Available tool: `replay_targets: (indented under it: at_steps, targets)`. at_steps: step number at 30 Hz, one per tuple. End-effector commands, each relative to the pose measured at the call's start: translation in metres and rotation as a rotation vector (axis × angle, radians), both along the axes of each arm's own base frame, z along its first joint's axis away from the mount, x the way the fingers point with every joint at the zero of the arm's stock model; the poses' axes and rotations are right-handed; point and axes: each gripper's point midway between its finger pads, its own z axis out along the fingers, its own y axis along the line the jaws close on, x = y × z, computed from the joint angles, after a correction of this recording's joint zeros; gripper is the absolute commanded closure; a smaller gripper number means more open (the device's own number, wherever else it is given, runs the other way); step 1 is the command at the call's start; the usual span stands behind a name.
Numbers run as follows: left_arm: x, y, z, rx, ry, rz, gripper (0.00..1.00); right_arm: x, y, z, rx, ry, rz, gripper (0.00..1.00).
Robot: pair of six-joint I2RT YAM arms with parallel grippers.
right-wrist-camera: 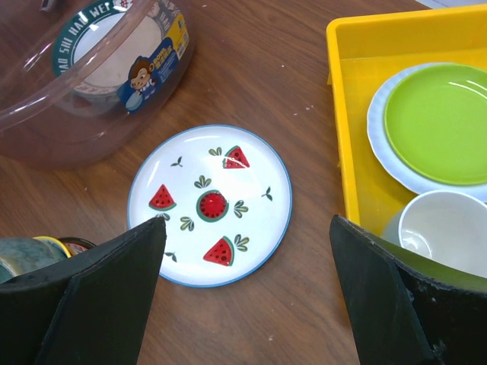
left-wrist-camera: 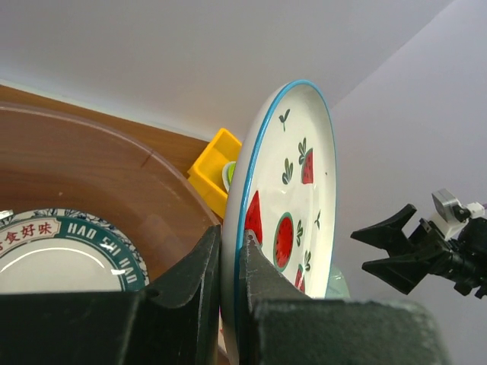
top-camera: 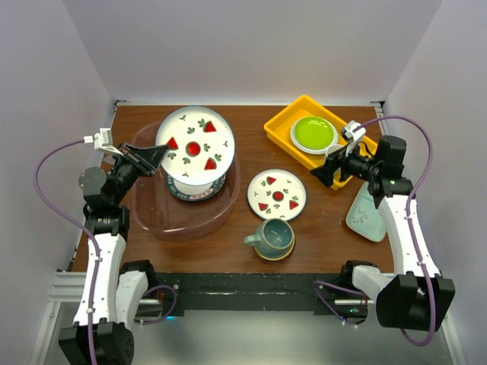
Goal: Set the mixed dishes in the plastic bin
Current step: Pick up the plate at the center of the board, then place the plate in the plastic bin.
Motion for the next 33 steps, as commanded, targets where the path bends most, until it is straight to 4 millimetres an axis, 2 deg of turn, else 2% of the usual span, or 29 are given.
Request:
replay_targets:
  at_steps: [1,23,33]
  targets:
    - [-0.004,0.011,0.024,0.018,-0.102,0.072,1.0,0.0,0.001,0.003,-0.001,-0.018,0.022,0.07]
    - [-0.008,0.012,-0.01,0.027,-0.037,0.084,1.0,0.001,0.0,0.0,-0.008,-0.011,0.019,0.07]
    - [-0.009,0.01,-0.036,0.028,0.02,0.068,1.0,0.002,-0.001,-0.001,-0.01,-0.007,0.019,0.07]
